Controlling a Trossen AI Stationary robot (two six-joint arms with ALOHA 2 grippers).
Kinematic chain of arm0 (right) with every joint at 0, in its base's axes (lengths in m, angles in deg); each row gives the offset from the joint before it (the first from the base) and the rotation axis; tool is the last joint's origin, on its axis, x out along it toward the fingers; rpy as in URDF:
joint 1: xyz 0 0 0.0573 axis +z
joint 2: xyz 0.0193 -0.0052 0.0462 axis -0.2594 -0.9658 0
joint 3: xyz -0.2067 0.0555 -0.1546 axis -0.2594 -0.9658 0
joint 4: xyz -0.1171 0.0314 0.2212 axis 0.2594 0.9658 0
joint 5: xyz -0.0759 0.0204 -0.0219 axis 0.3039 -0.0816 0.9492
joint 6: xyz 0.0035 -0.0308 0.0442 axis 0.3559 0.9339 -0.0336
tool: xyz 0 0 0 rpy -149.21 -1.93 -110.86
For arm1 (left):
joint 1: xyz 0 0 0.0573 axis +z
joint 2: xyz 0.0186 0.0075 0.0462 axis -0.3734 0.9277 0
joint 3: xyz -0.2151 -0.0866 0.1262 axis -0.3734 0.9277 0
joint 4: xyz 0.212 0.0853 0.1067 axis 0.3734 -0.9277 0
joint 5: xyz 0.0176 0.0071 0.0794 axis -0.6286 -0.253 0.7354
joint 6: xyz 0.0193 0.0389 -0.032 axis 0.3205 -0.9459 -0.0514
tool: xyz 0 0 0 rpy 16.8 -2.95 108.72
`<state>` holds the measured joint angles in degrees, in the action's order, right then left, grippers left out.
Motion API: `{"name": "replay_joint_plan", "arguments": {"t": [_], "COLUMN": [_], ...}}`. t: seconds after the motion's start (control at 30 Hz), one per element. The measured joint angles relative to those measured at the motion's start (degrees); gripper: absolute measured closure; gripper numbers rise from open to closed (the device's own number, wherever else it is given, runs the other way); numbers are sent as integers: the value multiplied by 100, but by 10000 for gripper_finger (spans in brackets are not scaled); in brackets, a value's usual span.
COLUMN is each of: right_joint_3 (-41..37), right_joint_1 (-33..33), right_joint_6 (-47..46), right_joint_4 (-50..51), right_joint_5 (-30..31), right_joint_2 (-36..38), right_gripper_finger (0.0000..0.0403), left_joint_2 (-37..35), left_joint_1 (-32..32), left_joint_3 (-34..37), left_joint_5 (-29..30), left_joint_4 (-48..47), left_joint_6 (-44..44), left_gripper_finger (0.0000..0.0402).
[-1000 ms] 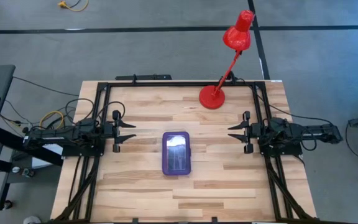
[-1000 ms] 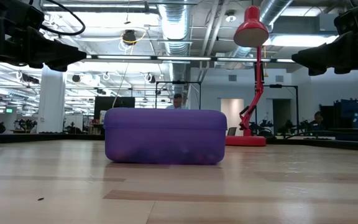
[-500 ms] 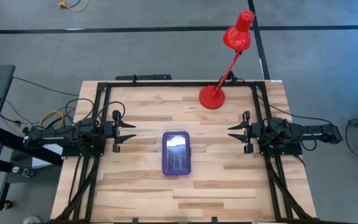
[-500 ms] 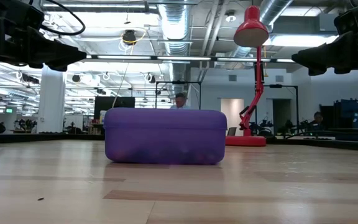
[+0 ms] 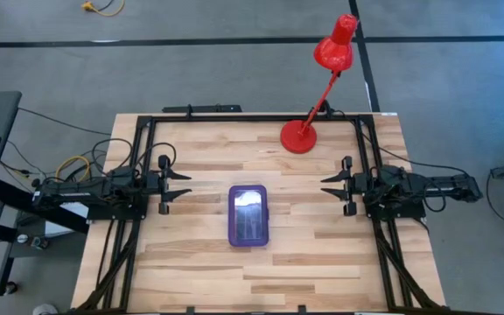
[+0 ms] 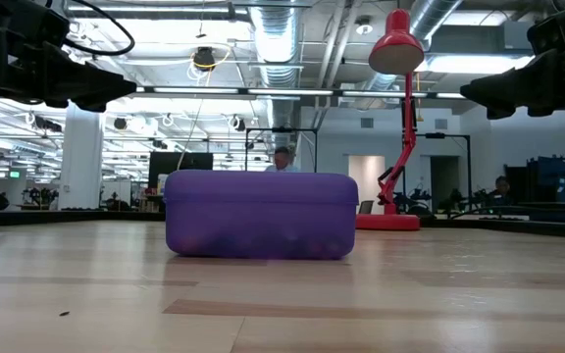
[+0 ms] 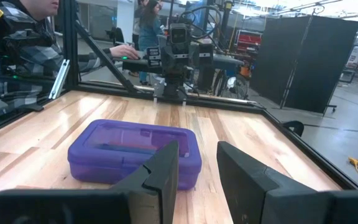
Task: Pick & place school supplies into a supply box
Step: Return to Home Position
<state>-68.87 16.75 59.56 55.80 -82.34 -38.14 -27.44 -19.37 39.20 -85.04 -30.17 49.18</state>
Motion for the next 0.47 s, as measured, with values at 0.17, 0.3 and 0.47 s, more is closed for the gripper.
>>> {"name": "replay_joint_plan", "arguments": {"t": [0.17, 0.3, 0.47], "right_joint_3": [0, -1, 0], "right_joint_1": [0, 2, 0], "right_joint_6": [-2, -2, 0], "right_joint_4": [0, 0, 0], "right_joint_5": [0, -2, 0], "right_joint_2": [0, -1, 1], "right_gripper_finger": [296, 296, 296], "left_joint_2": [0, 0, 0], "left_joint_1": [2, 2, 2], "left_joint_3": [0, 0, 0], "left_joint_5": [1, 0, 1], "left_joint_4": [0, 0, 0], "left_joint_6": [76, 23, 51], "left_gripper_finger": [239, 239, 239]}}
